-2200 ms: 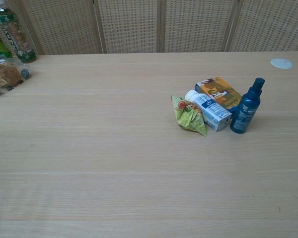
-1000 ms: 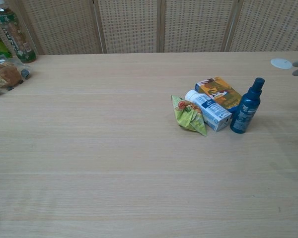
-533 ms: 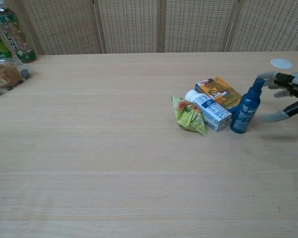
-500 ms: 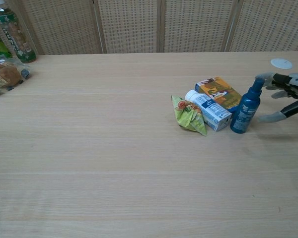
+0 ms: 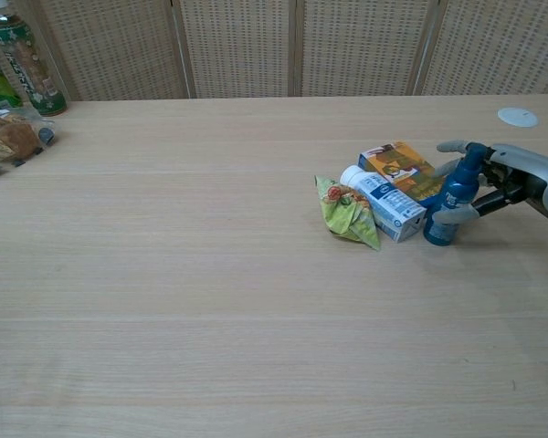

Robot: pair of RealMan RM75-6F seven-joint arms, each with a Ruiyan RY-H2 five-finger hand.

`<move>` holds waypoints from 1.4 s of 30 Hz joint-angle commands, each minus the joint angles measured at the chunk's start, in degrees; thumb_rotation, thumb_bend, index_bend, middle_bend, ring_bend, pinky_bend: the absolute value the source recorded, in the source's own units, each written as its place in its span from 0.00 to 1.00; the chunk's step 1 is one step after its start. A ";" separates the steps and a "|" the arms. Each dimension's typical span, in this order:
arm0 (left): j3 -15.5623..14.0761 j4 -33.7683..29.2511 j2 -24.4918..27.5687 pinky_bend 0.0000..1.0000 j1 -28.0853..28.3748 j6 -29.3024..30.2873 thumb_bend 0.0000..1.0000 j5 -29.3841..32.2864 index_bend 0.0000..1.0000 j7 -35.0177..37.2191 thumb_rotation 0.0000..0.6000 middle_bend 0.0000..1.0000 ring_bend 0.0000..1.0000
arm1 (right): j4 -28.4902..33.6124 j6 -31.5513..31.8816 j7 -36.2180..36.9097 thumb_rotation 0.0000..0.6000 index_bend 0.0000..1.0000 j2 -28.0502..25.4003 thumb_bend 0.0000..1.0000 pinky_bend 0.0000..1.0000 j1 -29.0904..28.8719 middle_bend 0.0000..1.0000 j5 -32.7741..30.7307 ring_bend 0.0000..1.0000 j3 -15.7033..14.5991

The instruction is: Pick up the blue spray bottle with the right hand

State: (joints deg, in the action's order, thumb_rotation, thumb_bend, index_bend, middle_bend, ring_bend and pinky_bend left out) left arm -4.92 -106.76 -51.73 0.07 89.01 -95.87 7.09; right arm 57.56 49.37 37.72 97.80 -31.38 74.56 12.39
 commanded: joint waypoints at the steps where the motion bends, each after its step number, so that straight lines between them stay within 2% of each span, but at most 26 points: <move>1: -0.11 0.15 -0.06 0.00 -0.25 0.23 0.35 0.01 0.07 0.12 1.00 0.06 0.00 | -3.57 1.47 4.14 1.00 0.40 2.79 0.00 0.38 -0.42 0.57 0.68 0.43 0.80; 2: -0.15 0.22 -0.06 0.00 -0.35 0.32 0.35 -0.01 0.07 0.13 1.00 0.06 0.00 | -4.38 1.75 5.31 1.00 0.50 3.26 0.00 0.46 -0.43 0.69 0.99 0.55 0.77; 5: -0.20 0.42 0.08 0.00 -0.66 0.67 0.35 0.11 0.07 0.33 1.00 0.06 0.00 | -7.34 2.38 8.41 1.00 0.66 4.63 0.00 0.59 -0.39 0.86 1.70 0.73 0.56; 9: -0.14 0.64 0.27 0.00 -0.89 0.94 0.35 0.28 0.07 0.68 1.00 0.06 0.00 | -9.77 4.55 10.63 1.00 0.71 5.58 0.01 0.63 -0.06 0.90 2.73 0.82 0.39; 14: -0.06 0.88 -0.05 0.00 -0.67 0.37 0.35 0.35 0.07 0.79 1.00 0.06 0.00 | -6.69 7.79 8.83 1.00 0.73 2.86 0.02 0.63 0.40 0.91 4.75 0.83 -0.25; 17: 0.01 0.99 -0.42 0.00 -0.51 0.10 0.35 0.23 0.07 0.81 1.00 0.06 0.00 | -0.81 10.41 5.47 1.00 0.73 -0.77 0.01 0.63 0.87 0.91 5.45 0.83 0.18; 20: -0.01 1.15 -0.83 0.00 -0.41 -0.11 0.35 0.04 0.07 0.84 1.00 0.06 0.00 | 7.63 12.62 2.50 1.00 0.73 -5.46 0.01 0.63 1.35 0.91 5.43 0.83 1.51; 24: -0.11 1.35 -1.35 0.00 -0.37 -0.21 0.35 -0.38 0.07 0.95 1.00 0.06 0.00 | 19.54 14.85 -1.69 1.00 0.73 -11.85 0.01 0.63 1.32 0.91 4.69 0.83 4.61; 30: -0.44 1.97 -2.19 0.00 -0.94 0.76 0.35 -1.24 0.07 1.56 1.00 0.06 0.00 | 32.71 16.29 -4.45 1.00 0.75 -17.93 0.01 0.63 0.02 0.92 2.27 0.83 10.37; 36: -1.00 2.66 -2.17 0.00 -2.20 2.72 0.35 -2.05 0.07 2.35 1.00 0.06 0.00 | 40.56 17.38 -6.23 1.00 0.75 -20.83 0.00 0.63 -1.71 0.92 -0.66 0.83 15.39; 42: -1.35 4.04 -2.45 0.00 -3.44 4.37 0.35 -1.98 0.07 4.02 1.00 0.06 0.00 | 43.98 16.97 -9.54 1.00 0.75 -22.59 0.00 0.63 -3.02 0.92 -2.52 0.83 16.68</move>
State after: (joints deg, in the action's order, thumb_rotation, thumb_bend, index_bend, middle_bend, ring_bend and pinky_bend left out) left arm -6.21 -102.92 -54.12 -3.19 93.18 -97.83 10.90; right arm 100.68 66.37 29.02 75.78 -33.90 72.77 28.68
